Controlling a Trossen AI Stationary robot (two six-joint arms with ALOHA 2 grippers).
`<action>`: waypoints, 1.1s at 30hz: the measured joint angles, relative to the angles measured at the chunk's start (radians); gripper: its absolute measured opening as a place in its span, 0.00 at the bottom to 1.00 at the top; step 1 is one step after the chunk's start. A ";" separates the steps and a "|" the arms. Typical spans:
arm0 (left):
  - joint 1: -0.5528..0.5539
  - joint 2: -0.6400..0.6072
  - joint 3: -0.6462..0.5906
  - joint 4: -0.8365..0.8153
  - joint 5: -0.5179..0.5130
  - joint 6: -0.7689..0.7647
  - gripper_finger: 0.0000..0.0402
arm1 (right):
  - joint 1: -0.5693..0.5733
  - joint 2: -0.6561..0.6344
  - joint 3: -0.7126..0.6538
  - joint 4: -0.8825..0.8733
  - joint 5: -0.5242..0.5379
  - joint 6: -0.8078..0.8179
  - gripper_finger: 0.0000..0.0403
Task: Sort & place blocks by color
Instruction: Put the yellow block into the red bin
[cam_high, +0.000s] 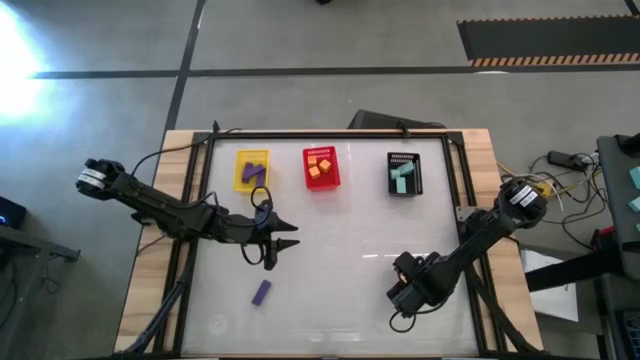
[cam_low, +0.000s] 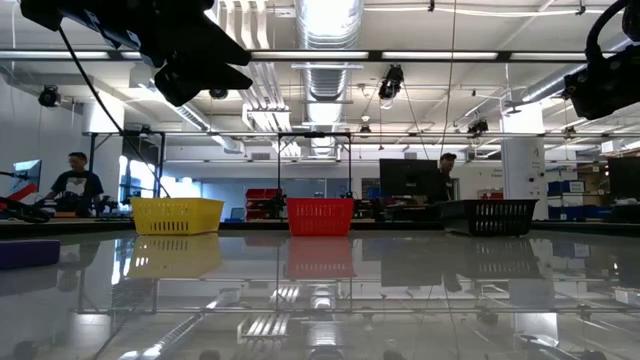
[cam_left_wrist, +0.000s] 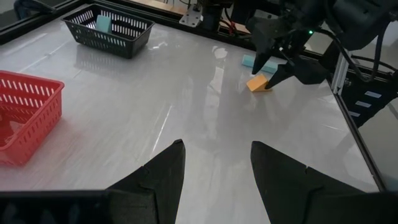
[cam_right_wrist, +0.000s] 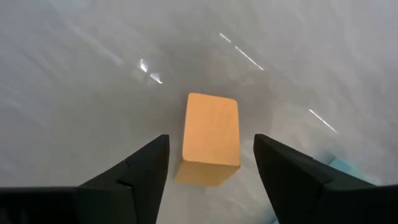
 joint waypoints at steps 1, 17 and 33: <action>0.000 0.000 0.000 0.000 0.000 0.000 0.42 | -0.001 0.001 0.000 0.005 0.002 0.000 0.54; 0.000 0.000 -0.001 0.000 -0.003 0.000 0.42 | 0.000 0.030 -0.001 0.048 0.019 -0.010 0.30; 0.002 0.000 -0.001 0.003 -0.138 0.055 0.42 | -0.109 -0.029 0.050 0.100 0.305 -0.350 0.30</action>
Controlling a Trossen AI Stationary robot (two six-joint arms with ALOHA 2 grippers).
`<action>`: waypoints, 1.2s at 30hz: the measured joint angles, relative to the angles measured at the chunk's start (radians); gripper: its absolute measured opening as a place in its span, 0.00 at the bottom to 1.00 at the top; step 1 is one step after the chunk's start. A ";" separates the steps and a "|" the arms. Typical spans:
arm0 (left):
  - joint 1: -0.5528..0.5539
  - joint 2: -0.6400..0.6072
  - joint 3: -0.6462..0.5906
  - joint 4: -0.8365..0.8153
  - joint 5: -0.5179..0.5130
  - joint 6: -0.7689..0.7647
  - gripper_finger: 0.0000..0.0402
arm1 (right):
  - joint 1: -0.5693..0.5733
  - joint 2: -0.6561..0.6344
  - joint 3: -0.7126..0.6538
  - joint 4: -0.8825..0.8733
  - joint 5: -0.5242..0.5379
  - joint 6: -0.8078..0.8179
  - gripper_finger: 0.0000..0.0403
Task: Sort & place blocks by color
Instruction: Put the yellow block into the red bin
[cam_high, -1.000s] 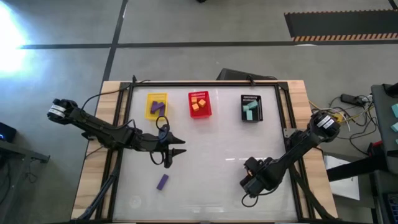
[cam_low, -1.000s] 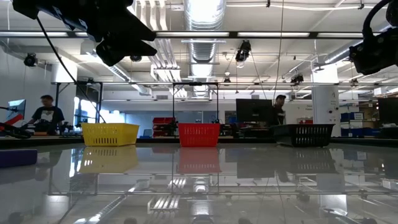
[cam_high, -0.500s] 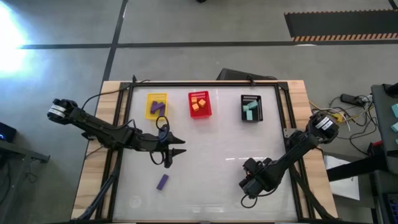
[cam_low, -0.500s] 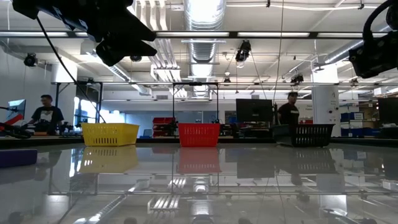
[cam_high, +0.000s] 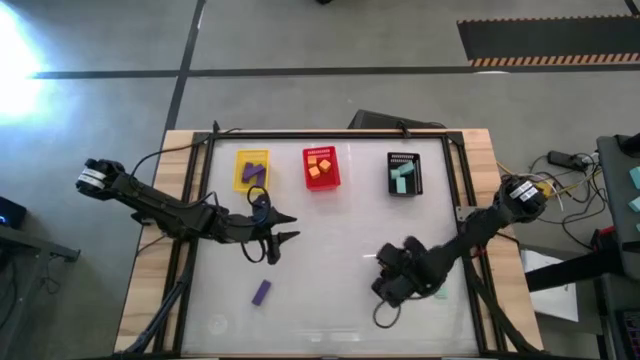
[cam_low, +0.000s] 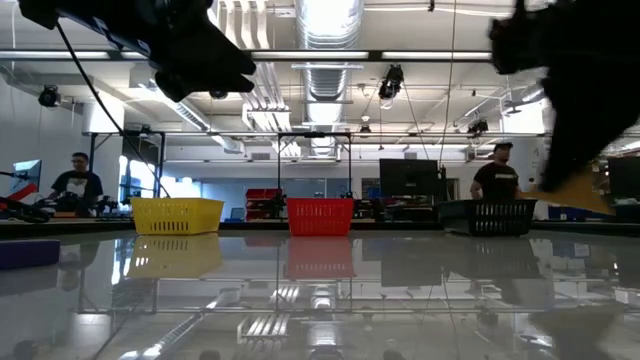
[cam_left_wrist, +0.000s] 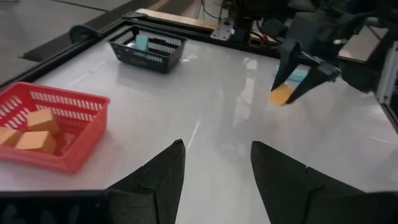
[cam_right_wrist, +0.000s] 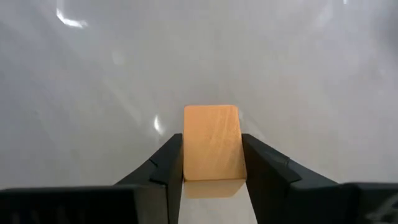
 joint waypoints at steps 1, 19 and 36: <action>0.000 0.000 0.000 0.000 -0.008 0.000 0.42 | -0.020 0.000 0.003 0.035 0.033 -0.065 0.30; 0.000 0.000 0.000 -0.002 -0.016 0.001 0.42 | -0.589 0.002 -0.003 0.916 0.187 -1.145 0.31; 0.000 0.000 -0.003 -0.002 -0.040 0.000 0.42 | -0.773 0.249 -0.104 1.458 0.086 -1.164 0.32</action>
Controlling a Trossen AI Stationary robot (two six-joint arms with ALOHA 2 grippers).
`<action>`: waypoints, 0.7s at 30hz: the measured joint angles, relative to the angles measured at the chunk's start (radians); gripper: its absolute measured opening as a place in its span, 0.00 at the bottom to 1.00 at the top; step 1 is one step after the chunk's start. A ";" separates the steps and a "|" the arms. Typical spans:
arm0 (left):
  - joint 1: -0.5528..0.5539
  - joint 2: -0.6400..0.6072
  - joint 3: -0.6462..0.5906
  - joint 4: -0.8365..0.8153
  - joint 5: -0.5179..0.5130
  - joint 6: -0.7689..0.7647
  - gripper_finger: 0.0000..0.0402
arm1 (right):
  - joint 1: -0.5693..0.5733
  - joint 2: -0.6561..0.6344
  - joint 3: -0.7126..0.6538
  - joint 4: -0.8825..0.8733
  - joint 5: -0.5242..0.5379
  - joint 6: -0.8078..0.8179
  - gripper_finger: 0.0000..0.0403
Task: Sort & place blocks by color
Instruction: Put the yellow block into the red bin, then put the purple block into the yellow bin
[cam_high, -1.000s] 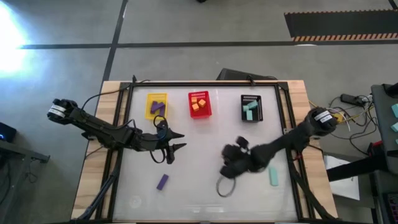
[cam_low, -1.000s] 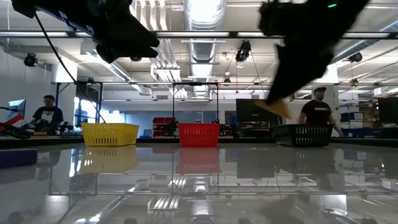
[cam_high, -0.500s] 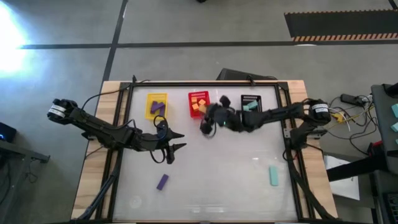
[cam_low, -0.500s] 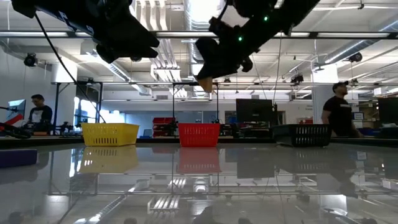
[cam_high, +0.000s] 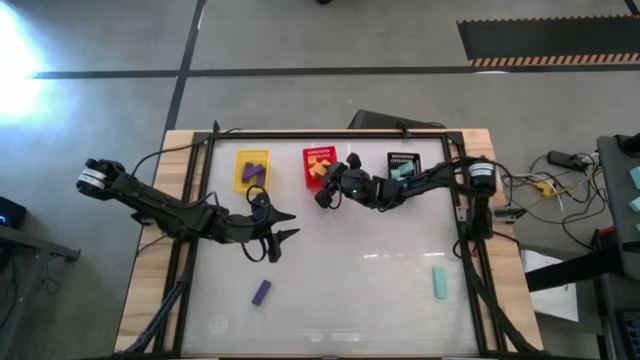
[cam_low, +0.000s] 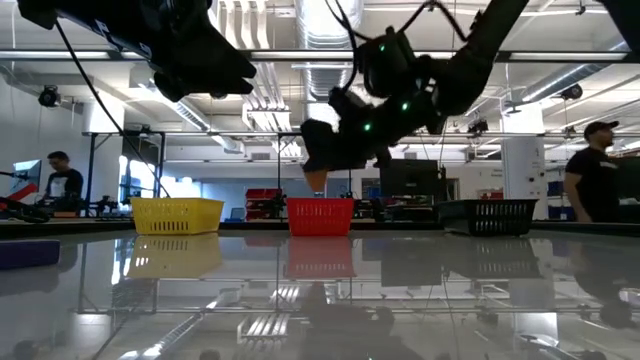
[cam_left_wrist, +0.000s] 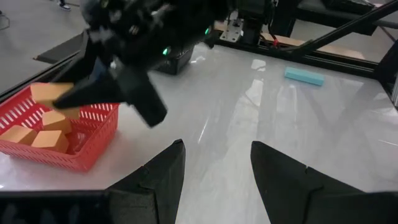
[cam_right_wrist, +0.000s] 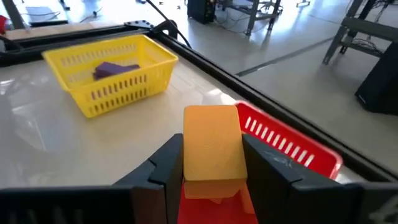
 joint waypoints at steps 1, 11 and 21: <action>0.000 0.000 0.000 0.000 0.000 0.000 0.42 | -0.006 0.019 0.004 0.012 0.000 0.010 0.32; 0.000 0.000 -0.006 0.000 0.000 -0.001 0.42 | -0.017 0.067 0.017 0.023 -0.002 0.070 0.42; 0.000 0.000 -0.014 0.000 0.000 -0.011 0.42 | -0.007 0.024 0.018 -0.017 -0.002 0.070 0.52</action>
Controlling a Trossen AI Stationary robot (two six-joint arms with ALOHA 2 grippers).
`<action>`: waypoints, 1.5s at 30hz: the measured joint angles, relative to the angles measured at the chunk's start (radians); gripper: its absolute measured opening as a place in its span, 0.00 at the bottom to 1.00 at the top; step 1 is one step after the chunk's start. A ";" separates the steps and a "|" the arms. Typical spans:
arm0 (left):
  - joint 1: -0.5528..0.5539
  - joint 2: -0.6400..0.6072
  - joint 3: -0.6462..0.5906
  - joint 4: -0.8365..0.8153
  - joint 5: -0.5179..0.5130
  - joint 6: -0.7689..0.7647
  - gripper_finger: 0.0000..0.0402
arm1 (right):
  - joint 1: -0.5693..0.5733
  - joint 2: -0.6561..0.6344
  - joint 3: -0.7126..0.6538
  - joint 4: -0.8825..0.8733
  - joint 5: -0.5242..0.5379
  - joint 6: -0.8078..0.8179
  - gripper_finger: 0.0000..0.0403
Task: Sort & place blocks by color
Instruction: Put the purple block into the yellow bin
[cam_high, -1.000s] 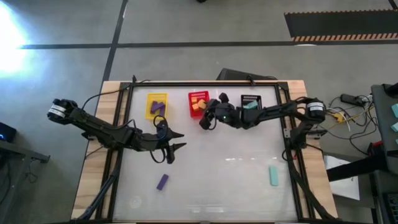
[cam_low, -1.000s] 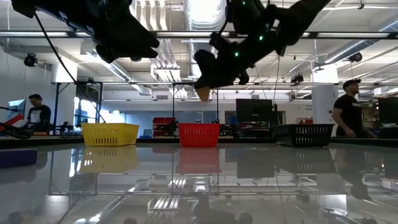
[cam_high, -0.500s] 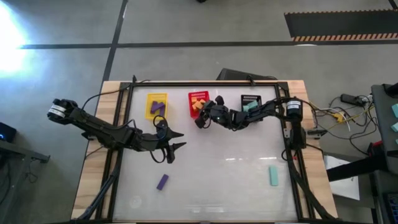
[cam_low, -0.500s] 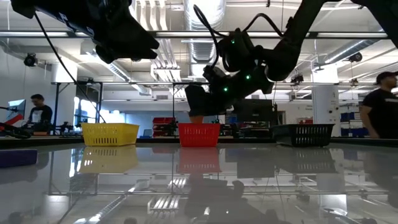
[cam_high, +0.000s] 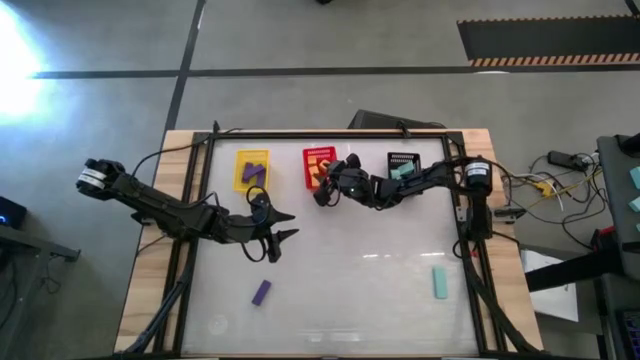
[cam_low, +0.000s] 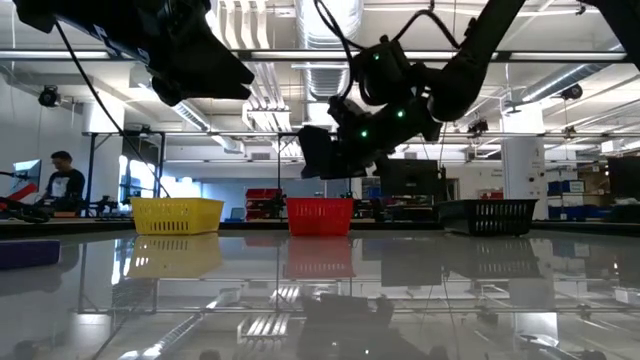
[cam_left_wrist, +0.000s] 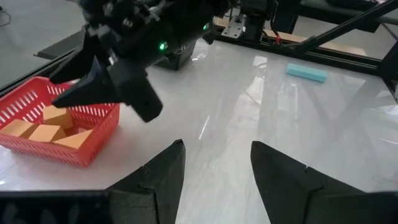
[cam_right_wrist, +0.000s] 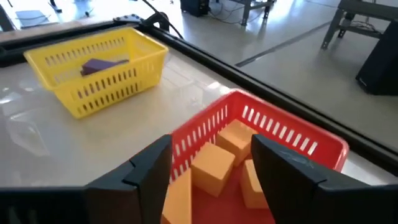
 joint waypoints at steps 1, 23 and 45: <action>-0.001 0.000 0.000 0.000 0.000 -0.002 0.42 | 0.005 -0.012 0.000 -0.007 0.000 0.000 0.52; -0.036 0.059 -0.035 0.046 0.002 -0.339 0.42 | 0.397 -0.359 -0.093 -0.144 -0.001 -0.167 0.43; -0.103 0.220 0.304 -0.708 0.401 -0.829 0.42 | 0.527 -0.556 -0.291 -0.041 0.001 -0.311 0.35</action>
